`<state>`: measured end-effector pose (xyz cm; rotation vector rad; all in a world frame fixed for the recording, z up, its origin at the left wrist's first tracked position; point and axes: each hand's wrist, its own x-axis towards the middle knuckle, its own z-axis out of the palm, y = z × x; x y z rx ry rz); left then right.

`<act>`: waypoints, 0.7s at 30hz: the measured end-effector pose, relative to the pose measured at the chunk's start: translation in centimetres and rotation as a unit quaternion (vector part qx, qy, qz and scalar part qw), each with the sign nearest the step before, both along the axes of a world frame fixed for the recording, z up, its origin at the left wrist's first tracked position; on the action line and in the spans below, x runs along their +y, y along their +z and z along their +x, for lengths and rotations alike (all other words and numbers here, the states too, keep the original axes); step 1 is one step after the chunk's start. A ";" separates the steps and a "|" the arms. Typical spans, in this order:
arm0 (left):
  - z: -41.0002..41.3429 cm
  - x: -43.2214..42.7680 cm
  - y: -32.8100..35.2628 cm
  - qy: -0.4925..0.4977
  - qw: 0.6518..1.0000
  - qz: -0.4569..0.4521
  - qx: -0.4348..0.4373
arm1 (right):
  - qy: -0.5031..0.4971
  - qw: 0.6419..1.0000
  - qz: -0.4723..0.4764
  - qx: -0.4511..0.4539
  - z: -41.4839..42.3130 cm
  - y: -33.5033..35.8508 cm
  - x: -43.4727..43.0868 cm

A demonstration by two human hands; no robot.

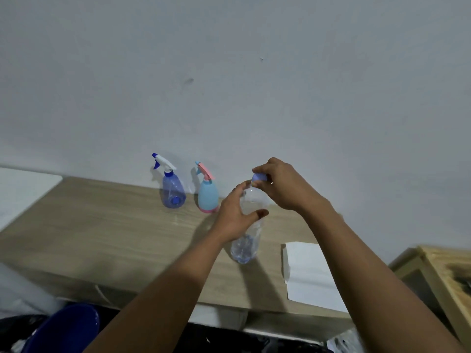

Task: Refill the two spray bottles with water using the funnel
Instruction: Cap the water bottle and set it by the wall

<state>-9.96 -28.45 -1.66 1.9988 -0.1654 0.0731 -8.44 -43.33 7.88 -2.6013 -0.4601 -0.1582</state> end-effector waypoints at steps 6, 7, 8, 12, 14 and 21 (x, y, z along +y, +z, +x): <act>-0.3 -0.1 -0.1 0.011 1.000 0.003 0.015 | -0.112 0.993 -0.012 -0.036 0.2 -0.9 1.3; -0.3 0.0 0.0 0.008 1.000 0.003 0.015 | -0.116 0.992 -0.017 -0.048 0.1 -1.2 1.3; -0.4 0.0 0.0 0.007 1.000 0.003 0.017 | -0.107 0.993 -0.010 -0.052 -0.1 -1.3 1.2; -0.3 0.0 0.1 0.009 1.000 -0.006 0.017 | 0.016 0.995 0.093 0.010 -0.5 -1.0 0.0; -0.3 -0.1 0.1 0.014 1.000 -0.002 0.015 | 0.022 0.994 0.111 0.000 -0.3 -1.3 -0.3; -0.6 -0.7 0.1 0.033 0.999 0.008 0.026 | -0.093 0.976 0.183 -0.065 0.1 -3.0 1.6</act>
